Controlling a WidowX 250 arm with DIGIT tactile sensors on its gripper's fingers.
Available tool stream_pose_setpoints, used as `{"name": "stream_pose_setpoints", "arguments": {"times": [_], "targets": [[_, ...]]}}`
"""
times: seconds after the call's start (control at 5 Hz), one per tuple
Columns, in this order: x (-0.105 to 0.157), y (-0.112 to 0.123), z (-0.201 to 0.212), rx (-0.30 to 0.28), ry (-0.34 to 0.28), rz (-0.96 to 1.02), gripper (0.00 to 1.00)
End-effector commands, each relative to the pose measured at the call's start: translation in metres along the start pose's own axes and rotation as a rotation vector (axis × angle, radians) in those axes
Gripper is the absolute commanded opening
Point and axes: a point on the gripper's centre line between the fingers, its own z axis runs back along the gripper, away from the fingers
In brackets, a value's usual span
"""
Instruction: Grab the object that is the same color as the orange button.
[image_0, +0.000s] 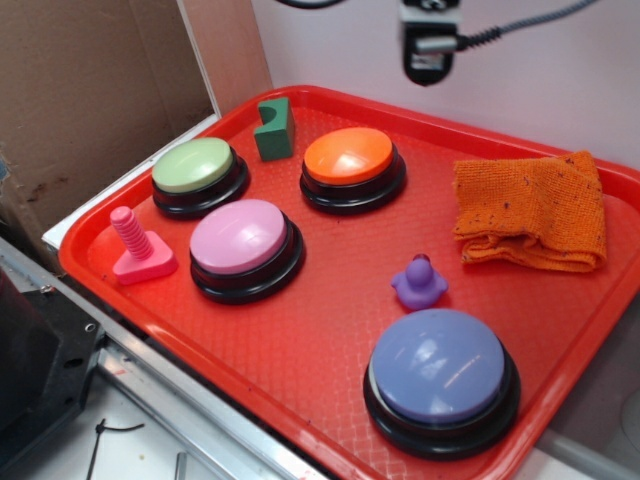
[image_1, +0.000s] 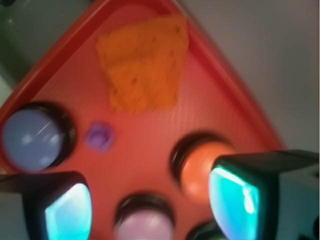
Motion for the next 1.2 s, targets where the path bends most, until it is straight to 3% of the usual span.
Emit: {"name": "stream_pose_setpoints", "arguments": {"times": [0.0, 0.4, 0.6, 0.8, 1.0], "targets": [[0.021, -0.007, -0.035, -0.030, -0.025, -0.092, 1.00], [0.045, 0.001, -0.062, -0.075, -0.039, -0.085, 1.00], [0.041, 0.004, -0.076, -0.084, 0.023, -0.057, 1.00], [0.033, -0.003, -0.093, -0.132, 0.090, -0.030, 1.00], [0.028, -0.009, -0.097, -0.131, 0.091, 0.025, 0.00]]}}
